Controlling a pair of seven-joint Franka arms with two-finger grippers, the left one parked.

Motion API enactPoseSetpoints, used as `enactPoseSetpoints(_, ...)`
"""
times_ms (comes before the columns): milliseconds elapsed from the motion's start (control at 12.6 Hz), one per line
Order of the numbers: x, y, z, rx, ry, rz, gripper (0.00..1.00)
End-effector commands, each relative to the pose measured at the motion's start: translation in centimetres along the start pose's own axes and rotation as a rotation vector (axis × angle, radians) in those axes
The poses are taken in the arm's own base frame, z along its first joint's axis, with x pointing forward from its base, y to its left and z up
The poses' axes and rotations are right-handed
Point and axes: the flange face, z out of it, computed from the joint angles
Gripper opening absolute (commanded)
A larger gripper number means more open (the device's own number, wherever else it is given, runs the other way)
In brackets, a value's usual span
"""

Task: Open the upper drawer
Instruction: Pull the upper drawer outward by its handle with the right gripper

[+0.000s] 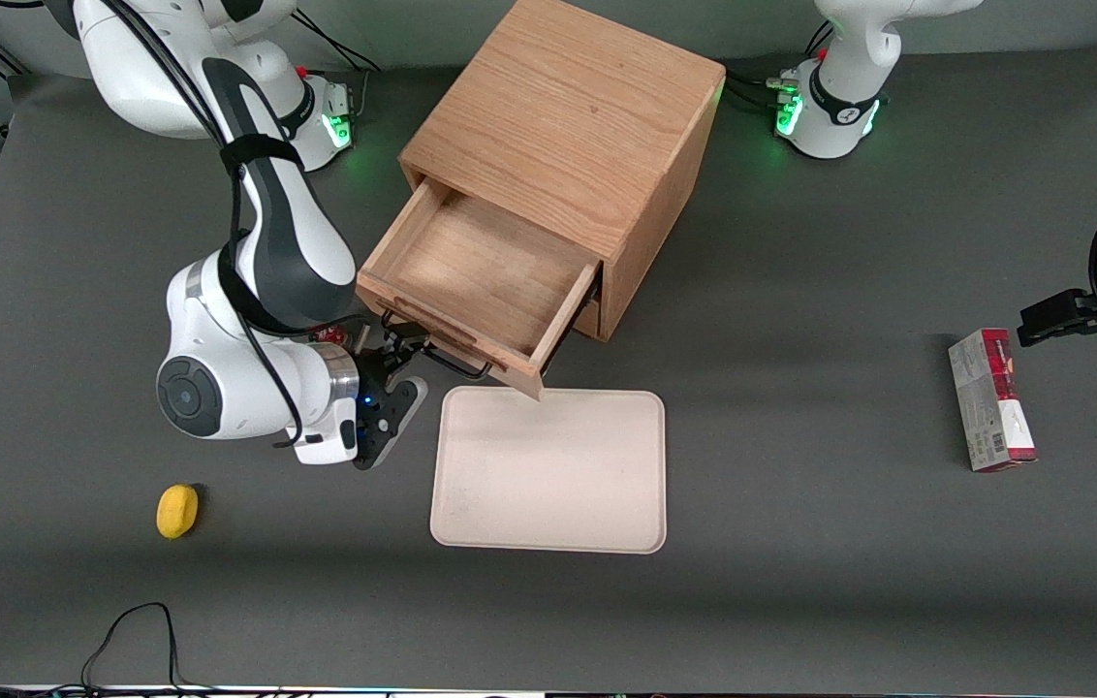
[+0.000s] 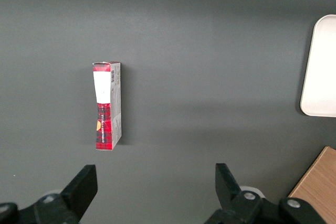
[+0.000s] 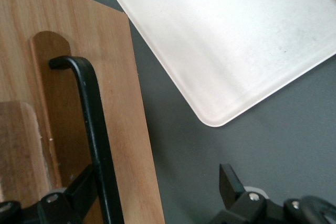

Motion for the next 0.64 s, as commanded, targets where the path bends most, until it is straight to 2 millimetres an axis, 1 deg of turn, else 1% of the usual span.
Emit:
enactPoseSetpoints(0,0.2,0.9,-1.5,-0.036,0.008,-0.027,1.00)
enactPoseSetpoints(159,0.3,0.9,-1.8,-0.040,0.012,-0.027,1.00)
enactPoseSetpoints(319,-0.2,1.8,-2.5,-0.052,0.017,-0.014,1.00)
enactPoseSetpoints(478,-0.3,1.9,-2.6,-0.055,0.016,-0.010,1.00)
enactPoseSetpoints(558,-0.3,2.1,-2.1,-0.053,0.009,-0.005,1.00)
